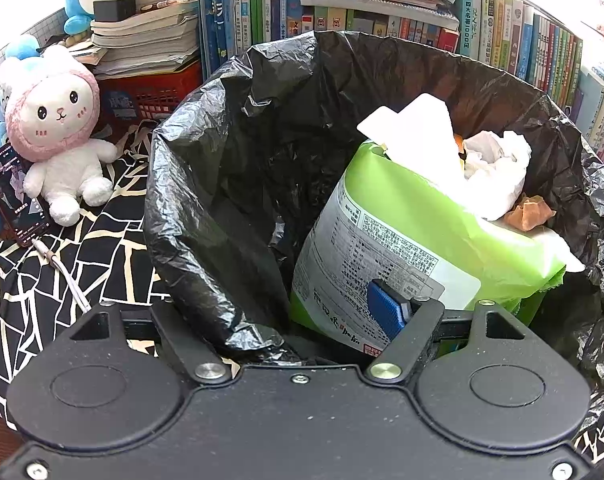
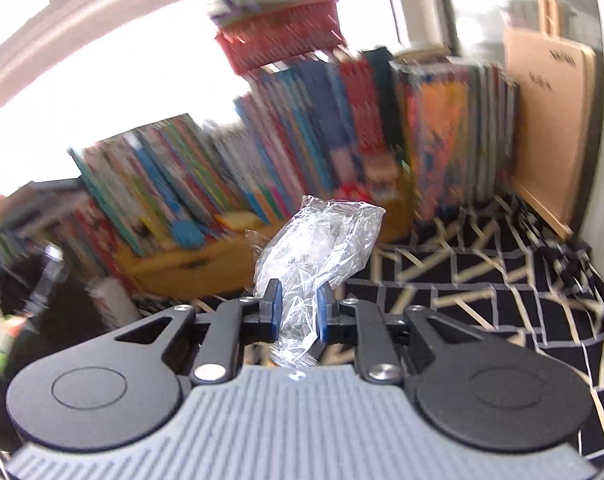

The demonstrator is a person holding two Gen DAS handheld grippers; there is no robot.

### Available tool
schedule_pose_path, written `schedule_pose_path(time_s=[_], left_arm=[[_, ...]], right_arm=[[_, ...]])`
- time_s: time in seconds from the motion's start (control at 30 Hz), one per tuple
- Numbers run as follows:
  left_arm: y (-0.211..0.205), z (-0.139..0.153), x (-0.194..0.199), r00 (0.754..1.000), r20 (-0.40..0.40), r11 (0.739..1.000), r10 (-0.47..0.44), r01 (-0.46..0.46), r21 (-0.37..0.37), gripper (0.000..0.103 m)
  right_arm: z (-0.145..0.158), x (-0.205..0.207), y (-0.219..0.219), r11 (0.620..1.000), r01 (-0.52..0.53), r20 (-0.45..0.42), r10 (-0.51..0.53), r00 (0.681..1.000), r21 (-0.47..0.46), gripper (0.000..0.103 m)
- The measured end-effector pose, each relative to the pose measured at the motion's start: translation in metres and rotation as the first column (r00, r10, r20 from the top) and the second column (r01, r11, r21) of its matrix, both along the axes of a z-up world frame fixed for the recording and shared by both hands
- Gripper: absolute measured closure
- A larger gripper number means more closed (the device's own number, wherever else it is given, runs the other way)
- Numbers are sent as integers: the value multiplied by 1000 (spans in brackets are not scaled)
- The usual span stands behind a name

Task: Collect trash
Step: 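Carry the clear plastic bag over the trash bag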

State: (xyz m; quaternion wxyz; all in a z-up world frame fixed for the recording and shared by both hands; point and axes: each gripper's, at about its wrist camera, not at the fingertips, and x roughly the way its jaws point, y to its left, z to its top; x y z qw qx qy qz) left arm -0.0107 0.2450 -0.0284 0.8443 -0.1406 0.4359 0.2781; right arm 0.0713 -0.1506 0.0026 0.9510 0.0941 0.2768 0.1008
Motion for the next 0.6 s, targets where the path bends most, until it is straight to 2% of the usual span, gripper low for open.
schedule_pose_path(time_s=[0.17,0.3,0.47,0.6], left_arm=[[0,0,0,1000,2,1000,-2,2,-1,28],[0,-1,-3,1000,8,1000,-4,4,-4,28],[1,-1,-4,1000,14,1000,-1,2,-7,28],[1,-1,-4,1000,16,1000,0,1,-8,28]], right_arm=[[43,-15,23,993,-114,76,111,991,39,81],[72,-27,49,972,-226,123,217,968,66,81],[97,-42,90,914,-395,150,379,913,95,81],[100,-53,125,863,-497,152,481,863,91,81]])
